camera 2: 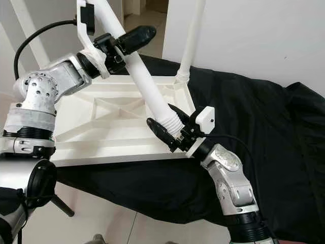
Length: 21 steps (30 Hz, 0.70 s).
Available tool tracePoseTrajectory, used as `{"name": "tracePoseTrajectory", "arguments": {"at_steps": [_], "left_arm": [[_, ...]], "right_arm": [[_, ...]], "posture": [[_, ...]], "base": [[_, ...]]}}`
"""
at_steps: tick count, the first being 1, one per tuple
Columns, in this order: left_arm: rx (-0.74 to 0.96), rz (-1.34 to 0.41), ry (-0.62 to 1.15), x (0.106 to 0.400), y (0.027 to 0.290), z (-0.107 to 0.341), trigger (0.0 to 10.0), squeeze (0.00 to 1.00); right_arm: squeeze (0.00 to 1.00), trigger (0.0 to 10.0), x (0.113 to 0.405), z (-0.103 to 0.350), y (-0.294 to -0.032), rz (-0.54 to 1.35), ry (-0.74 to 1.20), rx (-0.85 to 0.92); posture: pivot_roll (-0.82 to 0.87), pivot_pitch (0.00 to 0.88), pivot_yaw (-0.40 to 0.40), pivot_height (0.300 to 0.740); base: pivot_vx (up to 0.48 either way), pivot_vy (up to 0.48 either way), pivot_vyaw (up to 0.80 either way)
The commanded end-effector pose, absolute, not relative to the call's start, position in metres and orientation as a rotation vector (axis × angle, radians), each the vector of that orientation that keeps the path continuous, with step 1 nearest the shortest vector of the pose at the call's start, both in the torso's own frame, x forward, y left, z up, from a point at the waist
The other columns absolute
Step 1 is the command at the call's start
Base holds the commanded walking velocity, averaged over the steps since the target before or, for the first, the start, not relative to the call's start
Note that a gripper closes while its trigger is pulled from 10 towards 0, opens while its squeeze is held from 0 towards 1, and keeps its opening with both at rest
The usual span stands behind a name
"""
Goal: Building children table
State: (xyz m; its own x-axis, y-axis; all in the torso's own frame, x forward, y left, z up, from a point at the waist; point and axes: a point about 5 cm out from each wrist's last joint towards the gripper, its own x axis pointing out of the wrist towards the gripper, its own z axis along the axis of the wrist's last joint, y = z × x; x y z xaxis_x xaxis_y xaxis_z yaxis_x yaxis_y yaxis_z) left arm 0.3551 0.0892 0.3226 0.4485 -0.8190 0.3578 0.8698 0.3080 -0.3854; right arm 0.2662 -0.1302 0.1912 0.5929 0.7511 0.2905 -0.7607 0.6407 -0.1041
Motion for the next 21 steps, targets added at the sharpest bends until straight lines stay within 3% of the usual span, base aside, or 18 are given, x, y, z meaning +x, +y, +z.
{"name": "tracePoseTrajectory", "arguments": {"at_steps": [1, 3, 4, 5, 6, 7, 8, 9, 10, 21], "left_arm": [[-0.594, -1.257, -0.16, 0.351, 0.088, 0.333, 10.0, 0.0], [-0.624, -1.222, -0.163, 0.356, 0.094, 0.338, 10.0, 0.0], [-0.637, -1.192, -0.164, 0.36, 0.099, 0.34, 8.2, 0.0], [-0.637, -1.192, -0.164, 0.36, 0.099, 0.34, 8.2, 0.0], [-0.651, -1.174, -0.157, 0.362, 0.102, 0.341, 6.4, 0.0], [-0.651, -1.174, -0.157, 0.362, 0.102, 0.341, 6.4, 0.0], [-0.662, -1.166, -0.153, 0.363, 0.103, 0.342, 4.0, 0.0], [-0.662, -1.166, -0.153, 0.363, 0.103, 0.342, 4.0, 0.0], [-0.678, -1.161, -0.147, 0.364, 0.104, 0.342, 0.0, 0.0], [-0.689, -1.17, -0.161, 0.366, 0.103, 0.346, 0.0, 0.0]], "right_arm": [[0.0, 10.0, 0.263, 0.193, -0.13, 0.894, -0.322, 0.016], [0.0, 10.0, 0.262, 0.191, -0.131, 0.897, -0.311, 0.008], [0.0, 10.0, 0.261, 0.19, -0.132, 0.899, -0.303, 0.003], [0.0, 10.0, 0.261, 0.19, -0.132, 0.899, -0.303, 0.003], [0.0, 10.0, 0.26, 0.19, -0.132, 0.901, -0.298, -0.005], [0.0, 10.0, 0.26, 0.19, -0.132, 0.901, -0.298, -0.005], [0.0, 10.0, 0.26, 0.19, -0.132, 0.902, -0.295, -0.009], [0.0, 10.0, 0.26, 0.19, -0.132, 0.902, -0.295, -0.009], [0.0, 10.0, 0.26, 0.19, -0.132, 0.903, -0.294, -0.011], [0.0, 10.0, 0.26, 0.19, -0.129, 0.902, -0.294, -0.022]], "posture": [[-0.04, 0.0, -0.059, 0.74], [-0.04, 0.0, -0.061, 0.74], [-0.04, 0.0, -0.062, 0.74], [-0.04, 0.0, -0.062, 0.74], [-0.04, 0.0, -0.061, 0.74], [-0.04, 0.0, -0.061, 0.74], [-0.04, 0.0, -0.06, 0.74], [-0.04, 0.0, -0.06, 0.74], [-0.04, 0.0, -0.059, 0.74], [-0.03, 0.0, -0.054, 0.74]], "base": [[0.0, 0.0, 0.0], [0.0, 0.0, 0.0], [0.0, 0.0, 0.0], [0.0, 0.0, 0.0], [0.0, 0.0, 0.0], [0.0, 0.0, 0.0], [0.0, 0.0, 0.0], [0.0, 0.0, 0.0], [0.0, 0.0, 0.0], [0.0, 0.0, 0.0]]}}
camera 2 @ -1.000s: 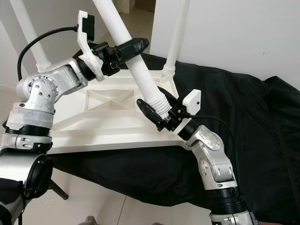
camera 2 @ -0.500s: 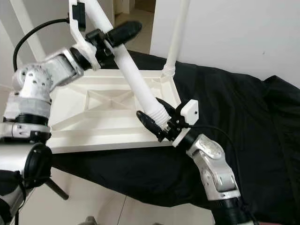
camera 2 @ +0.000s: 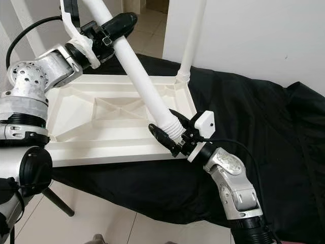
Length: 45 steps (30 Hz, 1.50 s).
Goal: Building children table
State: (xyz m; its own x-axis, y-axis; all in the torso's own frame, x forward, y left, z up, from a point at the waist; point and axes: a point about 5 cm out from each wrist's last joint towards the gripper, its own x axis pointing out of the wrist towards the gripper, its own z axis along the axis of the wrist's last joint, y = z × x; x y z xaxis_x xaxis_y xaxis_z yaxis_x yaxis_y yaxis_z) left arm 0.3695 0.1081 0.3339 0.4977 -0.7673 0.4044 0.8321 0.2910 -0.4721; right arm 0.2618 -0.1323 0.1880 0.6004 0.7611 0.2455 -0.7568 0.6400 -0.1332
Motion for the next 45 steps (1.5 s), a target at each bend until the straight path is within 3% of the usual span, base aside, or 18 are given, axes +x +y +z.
{"name": "tracePoseTrajectory", "arguments": {"at_steps": [1, 6, 7, 8, 9, 17, 18, 26, 32, 45], "left_arm": [[-0.689, -1.17, -0.161, 0.366, 0.103, 0.346, 0.0, 0.0], [-0.674, -1.175, -0.161, 0.365, 0.101, 0.349, 0.0, 0.0], [-0.661, -1.175, -0.161, 0.364, 0.1, 0.35, 0.0, 0.0], [-0.661, -1.175, -0.161, 0.364, 0.1, 0.35, 0.0, 0.0], [-0.614, -1.173, -0.158, 0.361, 0.096, 0.352, 10.0, 0.0], [-0.511, -1.141, -0.169, 0.356, 0.086, 0.355, 10.0, 0.0], [-0.47, -1.12, -0.174, 0.354, 0.082, 0.356, 10.0, 0.0], [-0.363, -1.044, -0.183, 0.354, 0.073, 0.354, 10.0, 0.0], [-0.227, -0.86, -0.199, 0.362, 0.065, 0.351, 10.0, 0.0], [-0.138, -0.727, -0.182, 0.36, 0.045, 0.344, 10.0, 0.0]], "right_arm": [[0.0, 10.0, 0.26, 0.19, -0.129, 0.902, -0.294, -0.022], [0.0, 10.0, 0.263, 0.189, -0.129, 0.9, -0.28, 0.002], [0.55, 10.0, 0.264, 0.189, -0.129, 0.898, -0.272, 0.016], [0.55, 10.0, 0.264, 0.189, -0.129, 0.898, -0.272, 0.016], [1.0, 10.0, 0.267, 0.189, -0.129, 0.888, -0.26, 0.027], [1.0, 10.0, 0.275, 0.19, -0.134, 0.809, -0.253, -0.023], [0.0, 10.0, 0.278, 0.192, -0.134, 0.782, -0.25, -0.04], [0.0, 10.0, 0.289, 0.194, -0.137, 0.687, -0.23, -0.095], [0.0, 10.0, 0.303, 0.187, -0.147, 0.531, -0.154, -0.147], [0.0, 10.0, 0.304, 0.183, -0.125, 0.489, -0.131, -0.09]], "posture": [[-0.03, 0.0, -0.054, 0.74], [-0.03, 0.0, -0.055, 0.74], [-0.03, 0.0, -0.055, 0.74], [-0.03, 0.0, -0.055, 0.74], [-0.03, 0.0, -0.057, 0.74], [-0.03, 0.0, -0.059, 0.74], [-0.02, 0.0, -0.07, 0.74], [-0.02, 0.0, -0.085, 0.74], [-0.02, 0.0, -0.092, 0.74], [-0.02, 0.0, -0.089, 0.74]], "base": [[0.0, 0.0, 0.0], [0.0, 0.0, 0.0], [0.0, 0.0, 0.0], [0.0, 0.0, 0.0], [0.0, 0.0, 0.0], [0.0, 0.0, 0.0], [0.0, 0.0, 0.0], [0.0, 0.0, 0.0], [0.0, 0.0, 0.0], [0.0, 0.0, 0.0]]}}
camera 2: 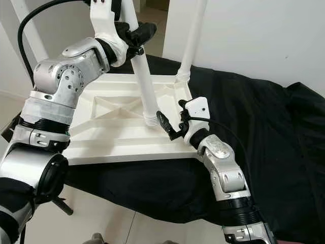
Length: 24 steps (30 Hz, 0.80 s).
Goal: Building children table
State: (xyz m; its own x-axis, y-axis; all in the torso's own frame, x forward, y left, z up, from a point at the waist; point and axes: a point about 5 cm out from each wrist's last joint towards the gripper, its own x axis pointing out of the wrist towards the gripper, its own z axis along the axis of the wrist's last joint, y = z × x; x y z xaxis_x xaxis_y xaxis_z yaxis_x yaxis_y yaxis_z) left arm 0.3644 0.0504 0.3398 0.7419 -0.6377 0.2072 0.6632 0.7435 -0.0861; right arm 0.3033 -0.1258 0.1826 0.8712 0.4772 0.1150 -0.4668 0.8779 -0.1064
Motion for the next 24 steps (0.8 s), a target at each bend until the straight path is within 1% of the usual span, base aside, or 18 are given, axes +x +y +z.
{"name": "tracePoseTrajectory", "arguments": {"at_steps": [1, 6, 11, 16, 17, 18, 19, 21, 22, 24], "left_arm": [[-0.138, -0.727, -0.182, 0.36, 0.045, 0.344, 10.0, 0.0], [-0.19, -0.715, -0.168, 0.358, 0.032, 0.347, 10.0, 0.0], [-0.21, -0.704, -0.189, 0.353, 0.022, 0.352, 10.0, 0.0], [-0.215, -0.703, -0.197, 0.352, 0.021, 0.352, 10.0, 0.0], [-0.229, -0.712, -0.209, 0.349, 0.018, 0.353, 0.0, 0.0], [-0.235, -0.724, -0.221, 0.346, 0.014, 0.356, 0.0, 0.0], [-0.233, -0.731, -0.23, 0.343, 0.01, 0.358, 6.9, 0.0], [-0.233, -0.731, -0.23, 0.343, 0.01, 0.358, 6.9, 0.0], [-0.226, -0.733, -0.236, 0.341, 0.007, 0.359, 10.0, 0.0], [-0.22, -0.732, -0.239, 0.34, 0.006, 0.36, 10.0, 0.0]], "right_arm": [[0.0, 10.0, 0.304, 0.183, -0.125, 0.489, -0.131, -0.09], [0.0, 10.0, 0.305, 0.183, -0.113, 0.469, -0.148, -0.077], [0.0, 10.0, 0.308, 0.185, -0.109, 0.429, -0.156, -0.055], [0.0, 10.0, 0.31, 0.185, -0.109, 0.407, -0.158, -0.057], [0.0, 10.0, 0.313, 0.185, -0.108, 0.36, -0.156, -0.083], [0.0, 10.0, 0.315, 0.185, -0.107, 0.313, -0.15, -0.101], [0.0, 10.0, 0.317, 0.184, -0.105, 0.277, -0.148, -0.118], [0.0, 10.0, 0.317, 0.184, -0.105, 0.277, -0.148, -0.118], [0.0, 10.0, 0.319, 0.183, -0.104, 0.25, -0.139, -0.133], [0.0, 10.0, 0.32, 0.182, -0.103, 0.238, -0.134, -0.14]], "posture": [[-0.02, 0.0, -0.089, 0.74], [-0.03, 0.0, -0.084, 0.74], [-0.02, 0.0, -0.08, 0.74], [-0.02, 0.0, -0.077, 0.74], [-0.02, 0.0, -0.077, 0.74], [-0.02, 0.0, -0.078, 0.74], [-0.02, 0.0, -0.079, 0.74], [-0.02, 0.0, -0.079, 0.74], [-0.02, 0.0, -0.079, 0.74], [-0.02, 0.0, -0.079, 0.74]], "base": [[0.0, 0.0, 0.0], [0.0, 0.0, 0.0], [0.0, 0.0, 0.0], [0.0, 0.0, 0.0], [0.0, 0.0, 0.0], [0.0, 0.0, 0.0], [0.0, 0.0, 0.0], [0.0, 0.0, 0.0], [0.0, 0.0, 0.0], [0.0, 0.0, 0.0]]}}
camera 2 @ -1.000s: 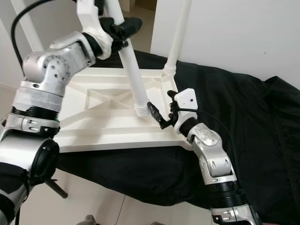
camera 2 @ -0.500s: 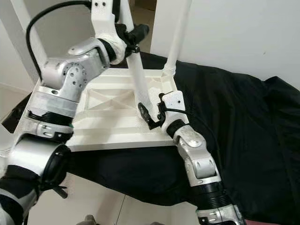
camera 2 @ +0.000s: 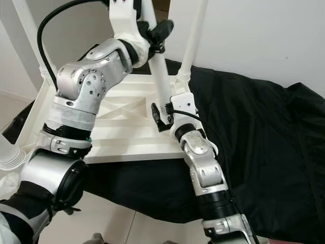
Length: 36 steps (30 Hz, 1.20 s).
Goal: Building children table
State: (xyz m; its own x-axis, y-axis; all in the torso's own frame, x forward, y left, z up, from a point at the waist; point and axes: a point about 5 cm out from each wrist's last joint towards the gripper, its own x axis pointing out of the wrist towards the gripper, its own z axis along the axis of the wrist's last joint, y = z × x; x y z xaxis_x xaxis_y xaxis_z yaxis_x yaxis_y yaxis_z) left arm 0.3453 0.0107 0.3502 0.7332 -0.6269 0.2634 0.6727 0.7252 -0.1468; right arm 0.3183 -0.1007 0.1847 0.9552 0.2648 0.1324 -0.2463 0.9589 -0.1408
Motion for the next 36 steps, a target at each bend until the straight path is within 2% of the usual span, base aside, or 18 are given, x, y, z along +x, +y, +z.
{"name": "tracePoseTrajectory", "arguments": {"at_steps": [1, 14, 24, 25, 26, 27, 28, 29, 33, 34, 36], "left_arm": [[-0.211, -0.73, -0.24, 0.339, 0.004, 0.361, 10.0, 0.0], [-0.19, -0.75, -0.263, 0.329, -0.017, 0.365, 10.0, 0.0], [-0.181, -0.757, -0.271, 0.326, -0.02, 0.365, 10.0, 0.0], [-0.179, -0.755, -0.271, 0.326, -0.02, 0.365, 10.0, 0.0], [-0.179, -0.755, -0.271, 0.326, -0.02, 0.365, 10.0, 0.0], [-0.176, -0.755, -0.272, 0.326, -0.02, 0.365, 10.0, 0.0], [-0.174, -0.756, -0.273, 0.326, -0.02, 0.366, 10.0, 0.0], [-0.17, -0.76, -0.273, 0.326, -0.021, 0.366, 10.0, 0.0], [-0.167, -0.762, -0.273, 0.326, -0.021, 0.366, 10.0, 0.0], [-0.164, -0.764, -0.274, 0.325, -0.022, 0.366, 10.0, 0.0], [-0.162, -0.767, -0.272, 0.326, -0.022, 0.365, 10.0, 0.0]], "right_arm": [[0.0, 10.0, 0.321, 0.182, -0.103, 0.213, -0.132, -0.151], [0.0, 10.0, 0.34, 0.19, -0.087, 0.053, -0.146, -0.229], [0.0, 10.0, 0.341, 0.193, -0.079, 0.034, -0.166, -0.227], [0.0, 9.6, 0.342, 0.193, -0.078, 0.036, -0.17, -0.223], [0.0, 9.6, 0.342, 0.193, -0.078, 0.036, -0.17, -0.223], [0.0, 4.6, 0.343, 0.193, -0.078, 0.028, -0.172, -0.214], [0.0, 4.3, 0.343, 0.194, -0.077, 0.023, -0.175, -0.211], [0.0, 0.6, 0.344, 0.194, -0.077, 0.018, -0.181, -0.217], [0.0, 0.6, 0.345, 0.195, -0.077, 0.013, -0.186, -0.223], [0.0, 0.0, 0.345, 0.195, -0.077, 0.011, -0.188, -0.225], [0.0, 0.0, 0.345, 0.196, -0.077, 0.01, -0.195, -0.231]], "posture": [[-0.02, 0.0, -0.08, 0.74], [-0.01, 0.0, -0.081, 0.74], [0.0, 0.0, -0.089, 0.74], [0.0, 0.0, -0.09, 0.74], [0.0, 0.0, -0.09, 0.74], [0.01, 0.0, -0.09, 0.74], [0.01, 0.0, -0.09, 0.74], [0.01, 0.0, -0.088, 0.74], [0.01, 0.0, -0.088, 0.74], [0.0, 0.0, -0.088, 0.74], [0.0, 0.0, -0.085, 0.74]], "base": [[0.0, 0.0, 0.0], [0.0, 0.0, 0.0], [0.0, 0.0, 0.0], [0.0, 0.0, 0.0], [0.0, 0.0, 0.0], [0.0, 0.0, 0.0], [0.0, 0.0, 0.0], [0.0, 0.0, 0.0], [0.0, 0.0, 0.0], [0.0, 0.0, 0.0], [0.0, 0.0, 0.0]]}}
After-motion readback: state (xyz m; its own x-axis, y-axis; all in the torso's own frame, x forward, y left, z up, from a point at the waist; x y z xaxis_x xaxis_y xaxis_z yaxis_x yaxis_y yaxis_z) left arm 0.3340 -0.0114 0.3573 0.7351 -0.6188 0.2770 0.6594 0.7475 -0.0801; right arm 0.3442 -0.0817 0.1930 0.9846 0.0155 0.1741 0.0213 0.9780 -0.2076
